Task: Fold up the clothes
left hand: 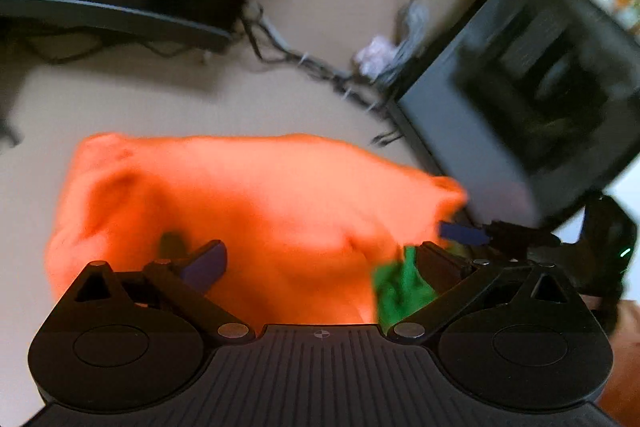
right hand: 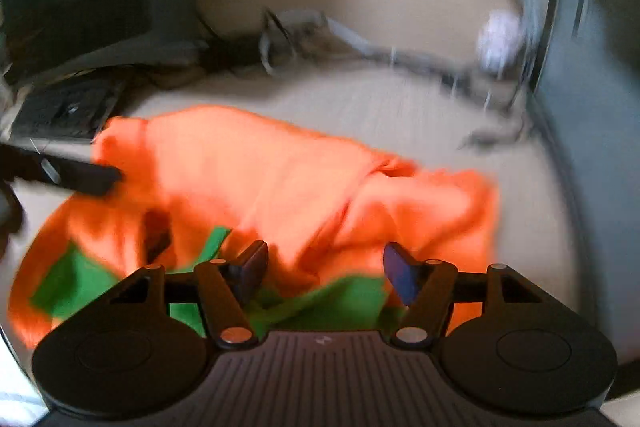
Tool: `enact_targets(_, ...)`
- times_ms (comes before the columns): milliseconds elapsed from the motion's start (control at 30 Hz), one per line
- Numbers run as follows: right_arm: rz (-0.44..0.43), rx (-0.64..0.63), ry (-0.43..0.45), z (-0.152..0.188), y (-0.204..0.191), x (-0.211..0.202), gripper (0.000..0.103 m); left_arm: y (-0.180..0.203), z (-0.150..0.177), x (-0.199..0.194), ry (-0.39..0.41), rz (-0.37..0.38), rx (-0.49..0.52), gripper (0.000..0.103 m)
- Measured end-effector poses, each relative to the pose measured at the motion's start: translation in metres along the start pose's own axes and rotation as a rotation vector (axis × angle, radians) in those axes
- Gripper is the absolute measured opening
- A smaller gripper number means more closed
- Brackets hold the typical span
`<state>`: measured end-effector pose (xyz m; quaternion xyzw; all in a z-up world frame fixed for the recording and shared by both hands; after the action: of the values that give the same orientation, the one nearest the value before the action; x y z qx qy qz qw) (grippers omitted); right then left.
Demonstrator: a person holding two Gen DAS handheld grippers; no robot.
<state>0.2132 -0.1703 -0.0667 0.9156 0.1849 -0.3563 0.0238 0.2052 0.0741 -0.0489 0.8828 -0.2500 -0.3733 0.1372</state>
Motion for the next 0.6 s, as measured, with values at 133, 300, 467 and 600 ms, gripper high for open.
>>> enact_targets(133,-0.066,-0.345,0.092,0.008,-0.05,-0.039,0.067,0.009,0.032,-0.03,0.012,0.078,-0.06,0.103)
enact_targets(300,-0.053,-0.583,0.06,0.019,-0.1,0.012,0.067,0.013,0.064,-0.002,-0.094,0.055,-0.085,0.103)
enact_targets(467,-0.013,-0.526,-0.023,0.002,-0.104,0.073,0.013,0.018,0.077,0.01,-0.099,0.081,-0.098,0.103)
enact_targets(600,-0.013,-0.352,0.108,-0.051,-0.086,0.041,0.007,0.022,0.08,0.016,-0.088,0.125,-0.124,0.103)
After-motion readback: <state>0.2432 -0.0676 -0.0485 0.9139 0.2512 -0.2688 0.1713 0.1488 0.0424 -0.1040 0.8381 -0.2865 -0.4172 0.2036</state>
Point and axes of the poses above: each gripper's, at about its wrist camera, not at the fingertips, and x roughly the way its jaws point, y to its right, z to its underside, the point moved 10 cm from there along x, roughly the way its jaws point, and after that the axes turned 10 degrees about x, right-handed, at the moved point
